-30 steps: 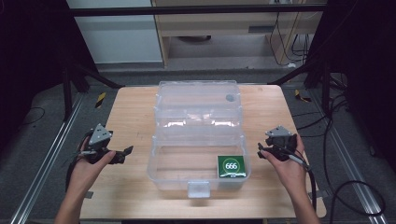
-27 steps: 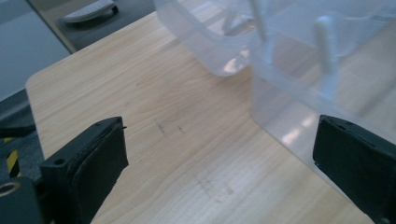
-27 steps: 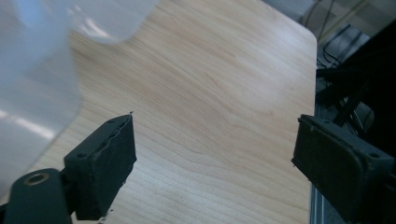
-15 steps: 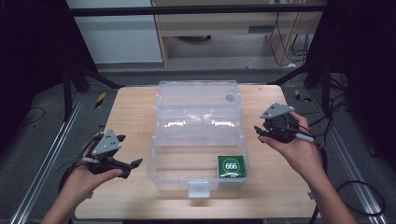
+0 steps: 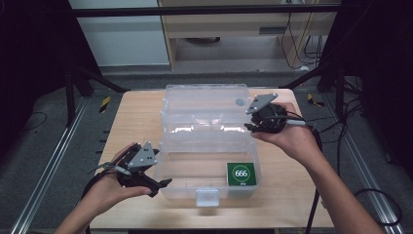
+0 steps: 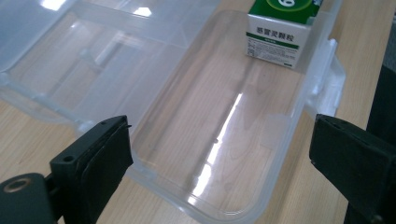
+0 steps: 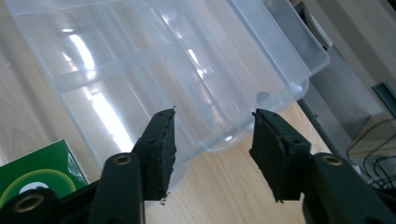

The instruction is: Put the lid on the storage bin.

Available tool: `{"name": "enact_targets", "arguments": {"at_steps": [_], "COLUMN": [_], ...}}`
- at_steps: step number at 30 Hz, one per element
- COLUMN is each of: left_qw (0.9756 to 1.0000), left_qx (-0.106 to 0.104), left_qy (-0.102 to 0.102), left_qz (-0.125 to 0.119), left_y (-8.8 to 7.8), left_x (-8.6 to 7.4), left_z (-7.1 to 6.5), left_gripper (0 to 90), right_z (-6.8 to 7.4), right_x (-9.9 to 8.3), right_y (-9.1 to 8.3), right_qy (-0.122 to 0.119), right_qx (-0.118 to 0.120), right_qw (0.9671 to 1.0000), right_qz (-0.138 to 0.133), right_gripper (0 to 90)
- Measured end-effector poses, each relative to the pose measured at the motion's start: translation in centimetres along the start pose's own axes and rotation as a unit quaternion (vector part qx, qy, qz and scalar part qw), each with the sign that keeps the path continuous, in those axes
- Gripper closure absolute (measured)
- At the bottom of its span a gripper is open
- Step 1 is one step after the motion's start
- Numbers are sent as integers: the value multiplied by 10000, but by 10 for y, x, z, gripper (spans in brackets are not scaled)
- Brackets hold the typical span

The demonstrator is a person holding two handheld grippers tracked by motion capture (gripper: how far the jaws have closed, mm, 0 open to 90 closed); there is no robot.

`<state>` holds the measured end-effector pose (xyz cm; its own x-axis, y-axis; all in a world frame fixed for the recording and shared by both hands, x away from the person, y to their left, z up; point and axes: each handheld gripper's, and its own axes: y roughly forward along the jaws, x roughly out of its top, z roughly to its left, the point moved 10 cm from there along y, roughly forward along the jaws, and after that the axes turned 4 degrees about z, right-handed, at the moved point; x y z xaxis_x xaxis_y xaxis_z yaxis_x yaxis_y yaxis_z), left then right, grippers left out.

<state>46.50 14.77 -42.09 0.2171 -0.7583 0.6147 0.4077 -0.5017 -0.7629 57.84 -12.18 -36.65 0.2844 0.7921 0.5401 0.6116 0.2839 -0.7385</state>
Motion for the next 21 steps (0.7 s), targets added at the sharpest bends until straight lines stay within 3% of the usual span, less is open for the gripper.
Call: {"name": "enact_targets", "arguments": {"at_steps": [3,4,7,10,18,21], "left_qw": [9998,9996,9988,9979,9956,9945], "left_qx": [-136,-167,-290,-373,-581,-666], "left_qy": [84,140,224,323,426,456], "left_qz": [122,188,317,430,591,671], "left_y": [7,9,15,19,28,33], "left_x": [-1,-2,-2,-2,-3,-5], "left_z": [-7,-9,-15,-19,-28,-31], "left_gripper": [64,66,81,95,138,183], "right_z": [2,3,4,8,13,14], "right_x": [10,16,21,28,32,31], "right_y": [6,10,14,26,41,46], "right_qy": [-189,-350,-481,-767,-1086,-1316], "right_qx": [95,111,163,312,424,460], "right_qw": [9998,9993,9987,9964,9924,9888], "right_qz": [0,20,43,195,395,530], "right_gripper": [538,554,559,561,585,609]}}
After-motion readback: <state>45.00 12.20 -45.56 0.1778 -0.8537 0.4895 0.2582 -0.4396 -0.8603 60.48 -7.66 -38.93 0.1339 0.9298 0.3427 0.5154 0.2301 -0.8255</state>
